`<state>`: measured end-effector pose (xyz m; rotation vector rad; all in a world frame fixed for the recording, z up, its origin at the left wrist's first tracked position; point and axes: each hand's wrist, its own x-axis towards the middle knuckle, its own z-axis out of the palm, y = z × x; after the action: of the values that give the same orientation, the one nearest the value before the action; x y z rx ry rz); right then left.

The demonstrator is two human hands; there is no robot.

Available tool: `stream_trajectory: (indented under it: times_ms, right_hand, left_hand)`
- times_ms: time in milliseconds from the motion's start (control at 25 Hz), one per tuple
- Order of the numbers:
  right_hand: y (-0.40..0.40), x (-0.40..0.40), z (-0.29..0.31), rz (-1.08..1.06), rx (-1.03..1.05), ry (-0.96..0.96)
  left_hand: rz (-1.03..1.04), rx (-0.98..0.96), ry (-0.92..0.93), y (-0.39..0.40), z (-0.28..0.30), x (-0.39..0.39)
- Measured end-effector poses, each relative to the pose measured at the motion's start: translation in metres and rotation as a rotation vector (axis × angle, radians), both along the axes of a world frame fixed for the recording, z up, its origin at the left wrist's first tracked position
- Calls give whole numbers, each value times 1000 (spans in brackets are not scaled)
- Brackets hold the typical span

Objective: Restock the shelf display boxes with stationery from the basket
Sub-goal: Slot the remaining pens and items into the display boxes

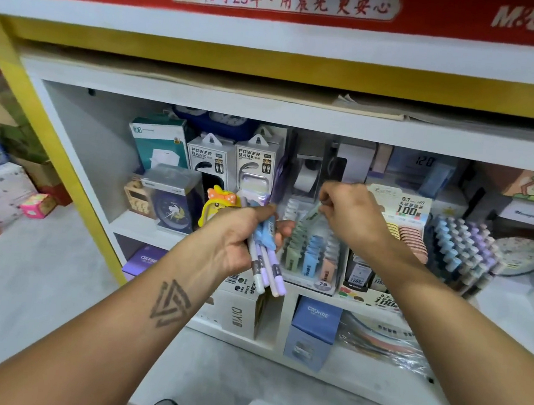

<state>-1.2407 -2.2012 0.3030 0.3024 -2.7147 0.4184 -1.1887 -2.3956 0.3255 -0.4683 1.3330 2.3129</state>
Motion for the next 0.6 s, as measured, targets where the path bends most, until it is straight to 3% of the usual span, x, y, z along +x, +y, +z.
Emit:
stream_trajectory:
  times_ms: [320,520,600]
  right_hand:
    - [-7,-16,-9,44,-6,-159]
    - [-16,-12,-8,70,184,-297]
    - [-18,-8,-6,99,257,-271]
  left_hand:
    - [27,-9,-4,-1,0,-5]
    - [21,31,30,1,3,-2]
    - [12,48,46,2,3,-2]
